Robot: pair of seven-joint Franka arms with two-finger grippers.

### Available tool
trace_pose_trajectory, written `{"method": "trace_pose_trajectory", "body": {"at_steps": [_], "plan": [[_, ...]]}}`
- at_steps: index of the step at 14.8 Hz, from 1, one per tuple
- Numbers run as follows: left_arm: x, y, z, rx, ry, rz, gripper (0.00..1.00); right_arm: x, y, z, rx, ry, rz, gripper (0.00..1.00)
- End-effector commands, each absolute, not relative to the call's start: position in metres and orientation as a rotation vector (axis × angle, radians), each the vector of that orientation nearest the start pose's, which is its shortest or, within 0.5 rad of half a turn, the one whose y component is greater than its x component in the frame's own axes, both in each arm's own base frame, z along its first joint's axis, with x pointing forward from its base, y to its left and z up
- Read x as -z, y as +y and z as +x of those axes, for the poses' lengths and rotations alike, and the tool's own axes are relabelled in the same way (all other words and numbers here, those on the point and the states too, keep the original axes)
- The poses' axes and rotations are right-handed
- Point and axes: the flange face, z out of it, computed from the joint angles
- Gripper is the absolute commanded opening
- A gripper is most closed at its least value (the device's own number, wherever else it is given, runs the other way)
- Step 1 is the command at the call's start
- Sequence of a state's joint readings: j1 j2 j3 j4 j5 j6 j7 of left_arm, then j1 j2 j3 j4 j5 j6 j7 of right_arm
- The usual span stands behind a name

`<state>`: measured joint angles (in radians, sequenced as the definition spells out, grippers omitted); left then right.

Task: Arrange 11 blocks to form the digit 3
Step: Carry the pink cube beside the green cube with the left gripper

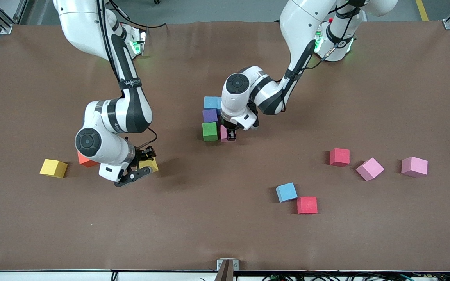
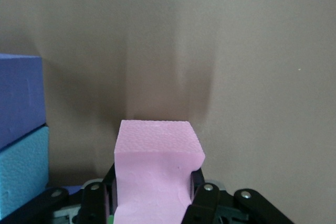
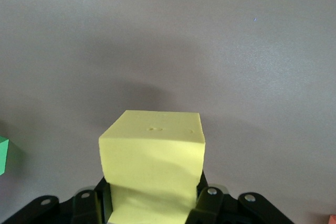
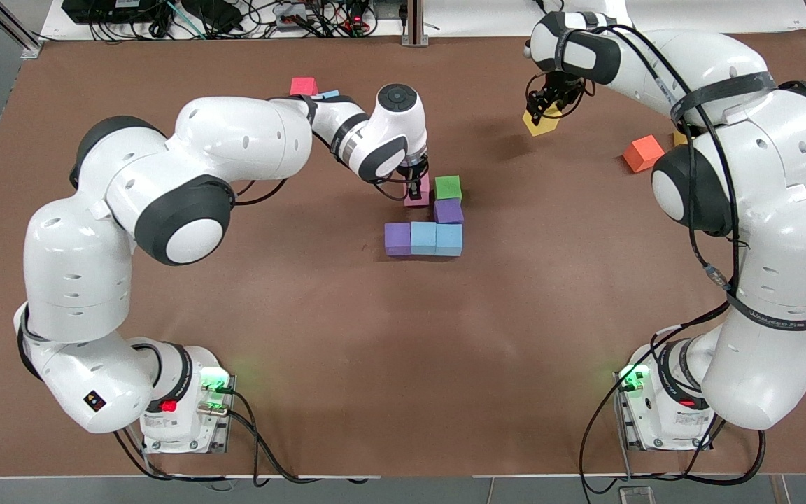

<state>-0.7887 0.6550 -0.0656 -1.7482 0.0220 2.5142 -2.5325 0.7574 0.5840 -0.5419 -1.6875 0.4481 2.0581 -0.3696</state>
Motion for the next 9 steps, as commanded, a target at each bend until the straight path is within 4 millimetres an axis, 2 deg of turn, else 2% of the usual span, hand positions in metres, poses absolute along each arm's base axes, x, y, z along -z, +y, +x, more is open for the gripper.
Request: {"method": "trace_pose_trajectory", "body": {"at_steps": [1,9], "plan": [[-0.2077,-0.5179,0.4513,0.031,2.239,2.016,0.08,-0.2920,0.2091,0.6265,-0.162,-0.609,-2.976,0.20],[-0.2099,-0.5242,0.4428,0.024,2.215,2.046,0.08,-0.2920,0.2101,0.6262,-0.162,-0.611,-2.975,0.20]]}}
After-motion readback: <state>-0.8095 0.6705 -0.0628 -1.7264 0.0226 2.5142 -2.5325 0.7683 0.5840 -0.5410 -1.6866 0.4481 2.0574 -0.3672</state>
